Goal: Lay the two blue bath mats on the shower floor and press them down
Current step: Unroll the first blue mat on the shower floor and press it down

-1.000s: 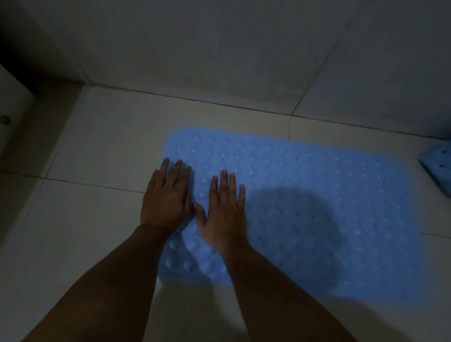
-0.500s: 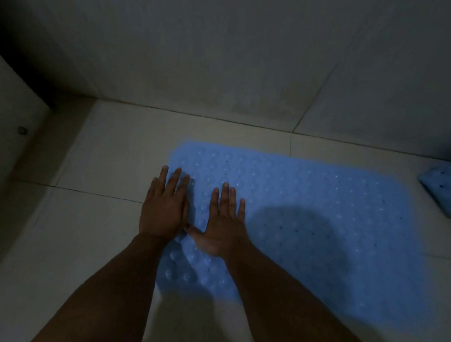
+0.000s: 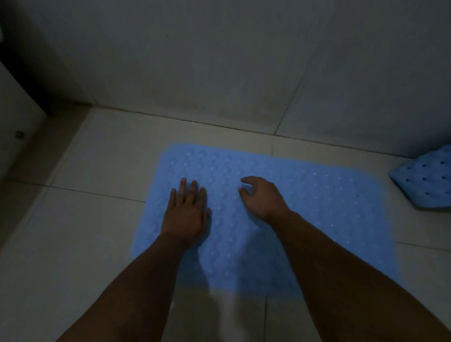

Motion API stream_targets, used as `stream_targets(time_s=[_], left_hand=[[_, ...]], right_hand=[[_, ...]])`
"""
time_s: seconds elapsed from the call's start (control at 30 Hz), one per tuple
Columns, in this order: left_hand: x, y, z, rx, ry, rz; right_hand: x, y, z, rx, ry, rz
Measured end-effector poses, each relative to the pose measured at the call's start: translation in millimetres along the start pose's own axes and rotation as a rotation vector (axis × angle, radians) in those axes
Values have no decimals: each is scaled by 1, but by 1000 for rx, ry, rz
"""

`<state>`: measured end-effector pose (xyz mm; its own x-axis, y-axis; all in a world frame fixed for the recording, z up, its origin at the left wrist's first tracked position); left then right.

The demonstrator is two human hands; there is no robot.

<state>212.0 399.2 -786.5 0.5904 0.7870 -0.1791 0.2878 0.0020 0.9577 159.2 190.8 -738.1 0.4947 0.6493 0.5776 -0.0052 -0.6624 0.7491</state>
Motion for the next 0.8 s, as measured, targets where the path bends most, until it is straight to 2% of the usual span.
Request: stream_targets(time_s=[0.27, 0.63, 0.8], left_hand=[[-65, -31, 19, -50, -172, -32], [-75, -54, 20, -139, -150, 11], [-75, -53, 21, -117, -148, 23]], right_hand=[[-49, 11, -10, -235, 113, 23], [-63, -2, 20, -396, 284, 73], [-60, -6, 28, -443, 323, 120]])
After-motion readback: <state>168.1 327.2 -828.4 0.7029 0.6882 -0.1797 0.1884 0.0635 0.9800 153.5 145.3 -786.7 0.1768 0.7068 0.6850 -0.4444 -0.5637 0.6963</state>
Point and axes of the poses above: each hand's wrist, its own z-axis towards the middle knuckle, its own y-axis out of the back of the hand, x = y × z, the point moved 1 cm from there along z, towards the middle knuckle
